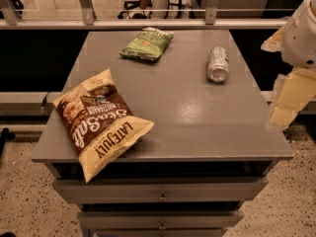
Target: Pick 7up can
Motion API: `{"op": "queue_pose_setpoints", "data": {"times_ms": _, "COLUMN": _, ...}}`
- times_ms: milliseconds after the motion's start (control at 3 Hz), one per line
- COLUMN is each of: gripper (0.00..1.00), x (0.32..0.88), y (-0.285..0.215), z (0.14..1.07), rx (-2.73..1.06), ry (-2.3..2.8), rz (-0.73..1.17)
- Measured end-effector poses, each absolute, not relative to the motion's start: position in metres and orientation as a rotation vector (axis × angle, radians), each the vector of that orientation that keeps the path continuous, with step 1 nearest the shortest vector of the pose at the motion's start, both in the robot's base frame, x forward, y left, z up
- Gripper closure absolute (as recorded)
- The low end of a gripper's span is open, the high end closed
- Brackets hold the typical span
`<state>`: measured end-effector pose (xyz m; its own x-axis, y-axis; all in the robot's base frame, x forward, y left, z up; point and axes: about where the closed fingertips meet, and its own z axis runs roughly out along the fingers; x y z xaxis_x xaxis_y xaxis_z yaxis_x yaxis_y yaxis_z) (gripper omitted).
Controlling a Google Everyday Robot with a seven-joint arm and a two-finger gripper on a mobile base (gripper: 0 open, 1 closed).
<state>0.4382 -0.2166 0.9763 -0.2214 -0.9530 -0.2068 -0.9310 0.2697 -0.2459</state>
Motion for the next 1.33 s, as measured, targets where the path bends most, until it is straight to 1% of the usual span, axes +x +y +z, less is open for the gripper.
{"op": "queue_pose_setpoints", "data": {"times_ms": 333, "gripper": 0.0, "x": 0.438, "y": -0.217, "z": 0.976, "rx": -1.724, "ry": 2.231, "rz": -0.099}}
{"op": "queue_pose_setpoints", "data": {"times_ms": 1000, "gripper": 0.0, "x": 0.534, "y": -0.214, "z": 0.969, "rx": -1.579, "ry": 2.199, "rz": -0.194}}
{"op": "queue_pose_setpoints", "data": {"times_ms": 1333, "gripper": 0.0, "x": 0.565, "y": -0.215, "z": 0.967, "rx": -1.535, "ry": 2.192, "rz": -0.226}}
